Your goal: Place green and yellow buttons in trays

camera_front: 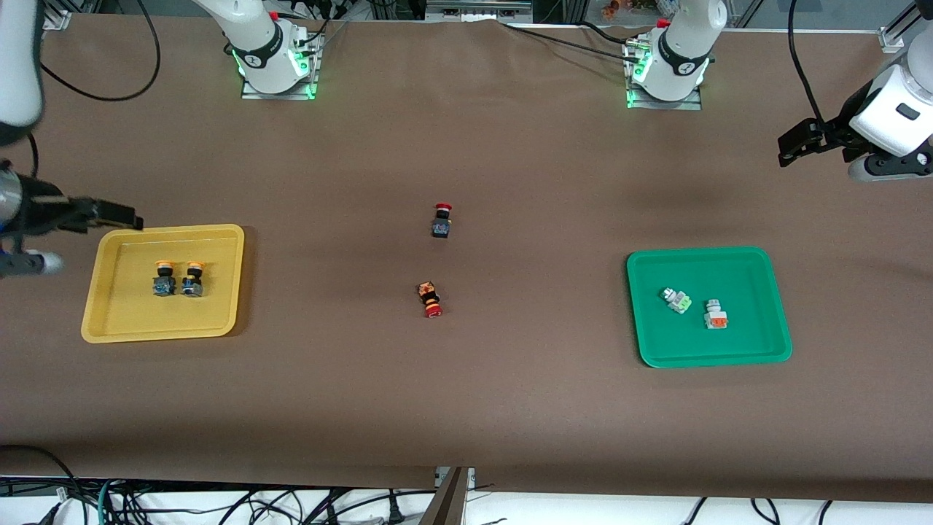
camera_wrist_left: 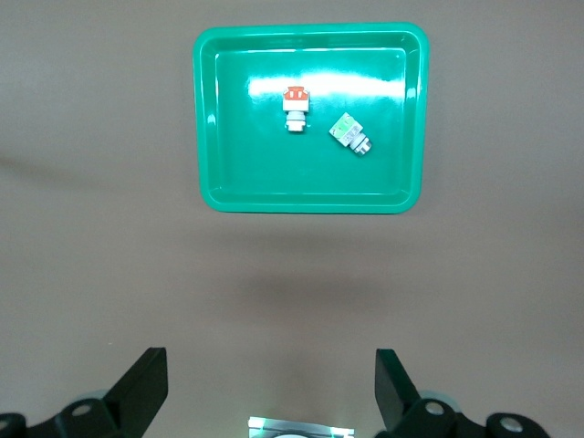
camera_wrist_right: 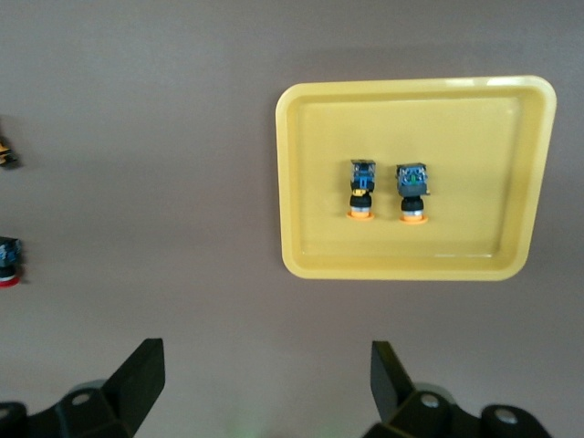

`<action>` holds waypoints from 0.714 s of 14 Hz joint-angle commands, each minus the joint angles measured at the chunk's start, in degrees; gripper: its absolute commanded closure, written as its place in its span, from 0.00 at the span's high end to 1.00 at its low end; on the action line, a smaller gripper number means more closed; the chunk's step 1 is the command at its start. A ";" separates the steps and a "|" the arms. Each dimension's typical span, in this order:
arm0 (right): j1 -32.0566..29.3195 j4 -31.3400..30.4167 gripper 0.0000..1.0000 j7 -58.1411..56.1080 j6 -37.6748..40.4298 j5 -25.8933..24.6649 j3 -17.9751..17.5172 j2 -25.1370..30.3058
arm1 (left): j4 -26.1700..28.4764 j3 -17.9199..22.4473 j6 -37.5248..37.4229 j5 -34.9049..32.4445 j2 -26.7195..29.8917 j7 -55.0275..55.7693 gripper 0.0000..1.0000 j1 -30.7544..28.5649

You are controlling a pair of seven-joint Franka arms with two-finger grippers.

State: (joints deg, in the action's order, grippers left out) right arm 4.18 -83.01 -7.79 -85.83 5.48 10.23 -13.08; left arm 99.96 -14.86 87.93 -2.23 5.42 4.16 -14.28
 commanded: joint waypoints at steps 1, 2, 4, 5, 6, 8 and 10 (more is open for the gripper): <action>-1.10 -4.97 1.00 0.05 -0.74 -4.31 -2.31 6.56 | -1.43 0.18 -0.74 0.21 -2.69 -1.62 1.00 -0.39; -1.11 -5.75 1.00 -0.03 -0.39 -6.43 -2.40 8.58 | -1.26 0.27 -2.57 0.21 -3.13 -1.52 1.00 -0.65; -1.19 -6.29 1.00 0.14 -0.04 -7.06 -2.84 10.44 | -1.95 -0.16 -2.69 0.04 -4.36 -1.44 1.00 -1.54; -1.80 -6.37 1.00 -0.03 -0.56 -7.06 -2.93 10.53 | -4.48 -0.25 -2.42 0.04 -4.72 -2.05 1.00 -1.62; -2.42 -6.29 1.00 -0.03 -0.22 -6.89 -3.10 10.45 | -5.12 -0.17 -2.85 0.04 -4.72 -1.88 1.00 -1.62; -2.69 -6.29 1.00 0.23 0.31 -7.32 -4.60 10.80 | -5.12 -0.25 -2.86 0.04 -4.63 -1.70 1.00 -1.62; -2.69 -6.11 1.00 -0.03 0.66 -7.24 -4.60 10.27 | -5.03 -0.52 -2.94 0.04 -4.37 -1.35 1.00 -1.45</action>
State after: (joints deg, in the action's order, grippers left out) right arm 2.76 -88.11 -7.80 -85.76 -0.76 7.15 -3.55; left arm 96.28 -14.67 86.27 -2.23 1.40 3.56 -15.30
